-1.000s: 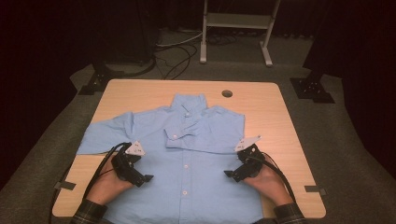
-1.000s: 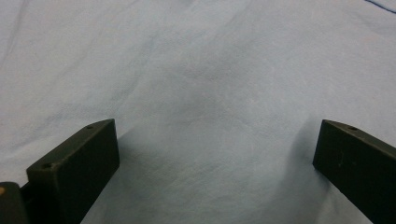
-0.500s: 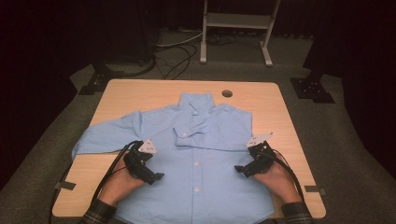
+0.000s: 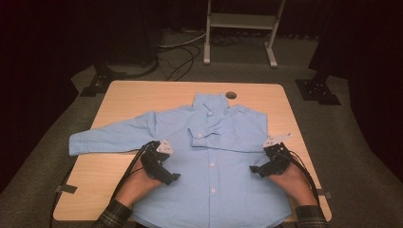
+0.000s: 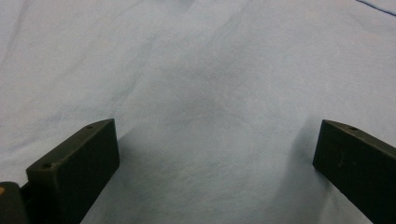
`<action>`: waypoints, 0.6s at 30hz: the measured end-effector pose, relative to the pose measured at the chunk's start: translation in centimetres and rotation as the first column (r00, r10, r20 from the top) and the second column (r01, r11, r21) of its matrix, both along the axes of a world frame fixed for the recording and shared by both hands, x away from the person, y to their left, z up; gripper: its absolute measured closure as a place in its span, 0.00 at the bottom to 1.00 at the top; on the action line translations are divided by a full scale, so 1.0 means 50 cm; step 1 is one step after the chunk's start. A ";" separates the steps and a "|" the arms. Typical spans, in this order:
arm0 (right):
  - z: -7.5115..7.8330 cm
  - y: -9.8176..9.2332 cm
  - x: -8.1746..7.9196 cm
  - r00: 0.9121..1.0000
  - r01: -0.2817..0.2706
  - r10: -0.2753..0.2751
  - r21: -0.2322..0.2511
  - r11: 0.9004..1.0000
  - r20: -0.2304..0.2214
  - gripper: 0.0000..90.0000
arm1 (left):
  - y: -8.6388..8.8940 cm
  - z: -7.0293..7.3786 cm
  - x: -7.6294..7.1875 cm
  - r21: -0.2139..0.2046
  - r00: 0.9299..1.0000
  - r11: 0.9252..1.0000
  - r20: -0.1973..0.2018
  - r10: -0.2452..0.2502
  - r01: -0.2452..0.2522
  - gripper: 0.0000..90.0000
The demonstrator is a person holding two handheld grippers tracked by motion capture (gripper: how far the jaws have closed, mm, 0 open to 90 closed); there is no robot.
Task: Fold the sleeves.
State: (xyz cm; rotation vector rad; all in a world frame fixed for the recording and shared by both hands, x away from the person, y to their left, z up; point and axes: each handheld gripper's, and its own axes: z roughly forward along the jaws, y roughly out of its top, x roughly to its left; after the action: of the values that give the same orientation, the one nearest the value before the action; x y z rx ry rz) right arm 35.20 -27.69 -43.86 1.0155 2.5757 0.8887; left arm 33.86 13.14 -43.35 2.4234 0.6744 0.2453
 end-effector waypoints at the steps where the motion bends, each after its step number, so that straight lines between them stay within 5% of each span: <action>1: 0.000 -0.011 0.000 1.000 0.007 -0.007 -0.001 1.000 -0.001 0.00 | -0.011 -0.001 0.002 -0.005 1.000 1.000 0.002 -0.003 0.003 0.00; 18: -0.002 -0.073 0.001 0.998 0.061 -0.061 0.006 0.998 0.008 0.00 | -0.078 0.001 0.013 0.014 1.000 1.000 -0.009 -0.012 0.012 0.00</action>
State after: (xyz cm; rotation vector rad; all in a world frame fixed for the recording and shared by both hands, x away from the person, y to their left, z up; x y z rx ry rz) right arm 35.26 -31.32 -43.95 1.0839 2.5228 0.8832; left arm 34.53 9.24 -43.29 2.4421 0.6638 0.2356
